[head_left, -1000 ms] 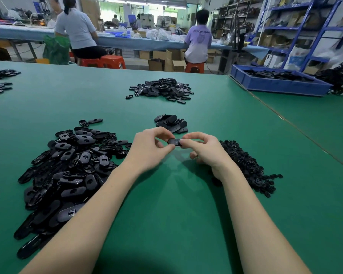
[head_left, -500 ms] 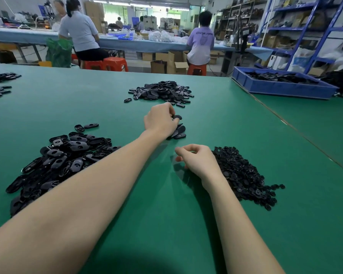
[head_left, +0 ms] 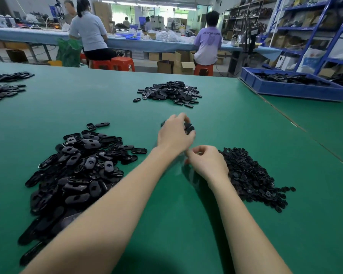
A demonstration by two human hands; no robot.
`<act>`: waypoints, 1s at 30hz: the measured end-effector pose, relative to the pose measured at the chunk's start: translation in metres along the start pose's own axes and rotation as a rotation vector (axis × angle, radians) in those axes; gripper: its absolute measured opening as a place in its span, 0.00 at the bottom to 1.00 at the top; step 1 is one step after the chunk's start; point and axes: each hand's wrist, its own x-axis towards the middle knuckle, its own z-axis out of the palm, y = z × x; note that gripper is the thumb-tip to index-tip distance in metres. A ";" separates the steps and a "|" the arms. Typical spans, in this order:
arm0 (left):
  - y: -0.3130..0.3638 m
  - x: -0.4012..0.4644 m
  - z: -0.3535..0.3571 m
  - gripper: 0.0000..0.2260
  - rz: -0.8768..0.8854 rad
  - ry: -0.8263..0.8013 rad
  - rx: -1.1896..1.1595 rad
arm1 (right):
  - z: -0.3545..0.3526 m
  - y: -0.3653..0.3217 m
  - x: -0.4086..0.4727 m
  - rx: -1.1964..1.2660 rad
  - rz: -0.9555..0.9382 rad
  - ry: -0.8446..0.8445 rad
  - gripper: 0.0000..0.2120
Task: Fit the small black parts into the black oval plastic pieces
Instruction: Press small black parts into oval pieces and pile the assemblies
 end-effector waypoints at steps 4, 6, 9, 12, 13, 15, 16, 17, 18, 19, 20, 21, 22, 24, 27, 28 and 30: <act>-0.006 -0.042 -0.016 0.06 0.021 -0.001 -0.099 | 0.011 -0.007 -0.008 -0.246 -0.054 0.105 0.07; -0.010 -0.053 -0.025 0.06 0.036 -0.011 -0.087 | 0.016 -0.007 -0.011 -0.308 -0.093 0.152 0.11; -0.015 -0.059 -0.042 0.06 0.047 -0.047 -0.031 | 0.025 -0.007 -0.014 -0.390 -0.161 0.232 0.16; -0.021 -0.061 -0.058 0.04 0.041 -0.078 0.010 | 0.032 -0.007 -0.016 -0.432 -0.216 0.271 0.14; -0.023 -0.061 -0.062 0.04 0.038 -0.086 0.022 | 0.032 -0.006 -0.016 -0.434 -0.222 0.278 0.14; -0.026 -0.061 -0.070 0.04 0.024 -0.105 0.039 | 0.032 -0.004 -0.015 -0.436 -0.233 0.286 0.14; -0.028 -0.059 -0.076 0.04 0.010 -0.112 0.049 | 0.033 -0.004 -0.014 -0.438 -0.240 0.289 0.14; -0.030 -0.058 -0.082 0.03 -0.009 -0.115 0.060 | 0.033 -0.003 -0.014 -0.441 -0.250 0.293 0.14; -0.033 -0.056 -0.089 0.03 -0.032 -0.115 0.069 | 0.034 -0.003 -0.015 -0.448 -0.264 0.299 0.14; -0.036 -0.054 -0.097 0.03 -0.054 -0.113 0.078 | 0.034 -0.003 -0.016 -0.459 -0.286 0.308 0.13; -0.039 -0.053 -0.106 0.02 -0.075 -0.111 0.092 | 0.035 -0.004 -0.018 -0.468 -0.315 0.320 0.13; -0.042 -0.051 -0.114 0.01 -0.095 -0.112 0.114 | 0.037 -0.005 -0.020 -0.470 -0.349 0.333 0.12; -0.046 -0.051 -0.122 0.01 -0.118 -0.118 0.140 | 0.039 -0.007 -0.022 -0.466 -0.384 0.341 0.12; -0.053 -0.050 -0.137 0.03 -0.177 -0.139 0.202 | 0.044 -0.012 -0.028 -0.461 -0.450 0.335 0.11; -0.064 -0.051 -0.154 0.07 -0.275 -0.176 0.320 | 0.049 -0.018 -0.034 -0.443 -0.522 0.315 0.10; -0.067 -0.051 -0.158 0.08 -0.307 -0.192 0.348 | 0.050 -0.019 -0.035 -0.430 -0.542 0.312 0.10; -0.074 -0.050 -0.162 0.09 -0.360 -0.227 0.366 | 0.050 -0.021 -0.038 -0.402 -0.580 0.303 0.09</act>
